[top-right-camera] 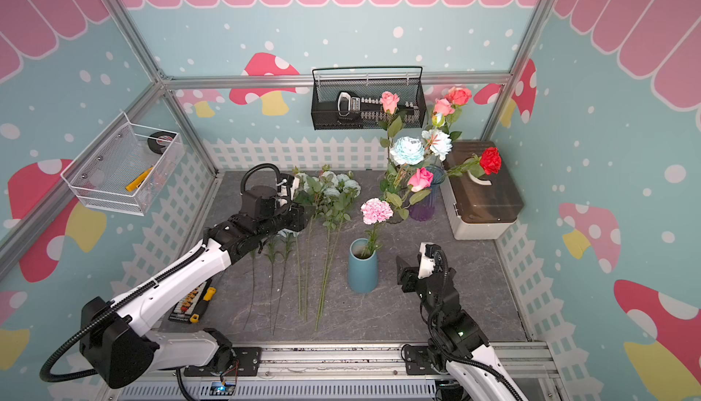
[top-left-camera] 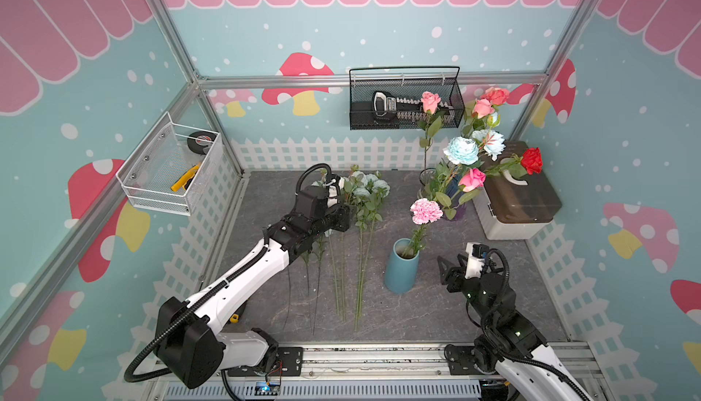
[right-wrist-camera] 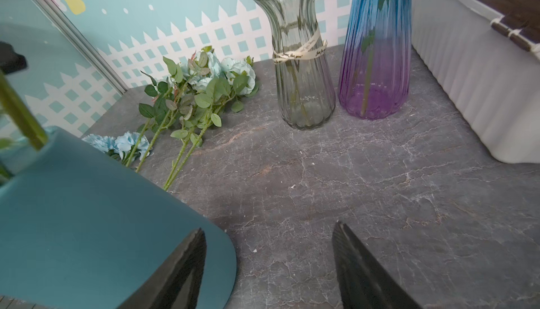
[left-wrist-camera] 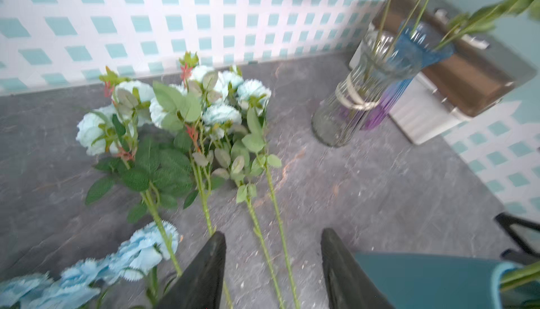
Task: Pick out blue flowers from the vase
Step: Place the flower at the center of the board, then pick up the flower from the vase.
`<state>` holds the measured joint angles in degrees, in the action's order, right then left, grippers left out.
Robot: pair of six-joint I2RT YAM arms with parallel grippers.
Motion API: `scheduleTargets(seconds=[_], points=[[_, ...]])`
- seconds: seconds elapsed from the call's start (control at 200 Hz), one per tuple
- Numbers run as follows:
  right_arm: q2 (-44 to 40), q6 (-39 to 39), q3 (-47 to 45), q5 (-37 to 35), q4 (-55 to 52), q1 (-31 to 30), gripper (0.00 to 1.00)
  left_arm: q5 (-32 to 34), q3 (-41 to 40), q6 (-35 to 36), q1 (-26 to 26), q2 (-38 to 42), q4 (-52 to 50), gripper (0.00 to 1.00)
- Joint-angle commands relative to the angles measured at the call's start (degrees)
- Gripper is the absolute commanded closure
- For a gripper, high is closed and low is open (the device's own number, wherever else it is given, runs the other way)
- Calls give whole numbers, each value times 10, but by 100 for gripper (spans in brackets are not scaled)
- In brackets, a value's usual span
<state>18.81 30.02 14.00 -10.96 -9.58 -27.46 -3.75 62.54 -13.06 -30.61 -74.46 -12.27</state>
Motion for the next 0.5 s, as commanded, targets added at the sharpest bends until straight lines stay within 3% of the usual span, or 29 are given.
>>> scheduleTargets(seconds=[0.0,0.185,0.325,0.495], points=[[24,-10,28,-36,27,-2,29,-43,-12,-21,-3,14,144,40],[91,-34,86,-80,54,-2,19,-142,-77,-41,-4,11,264,40],[152,-35,151,-126,73,-1,19,-141,-170,-64,-3,38,339,38],[222,-50,229,-150,62,6,19,-191,-195,-96,-7,27,391,34]])
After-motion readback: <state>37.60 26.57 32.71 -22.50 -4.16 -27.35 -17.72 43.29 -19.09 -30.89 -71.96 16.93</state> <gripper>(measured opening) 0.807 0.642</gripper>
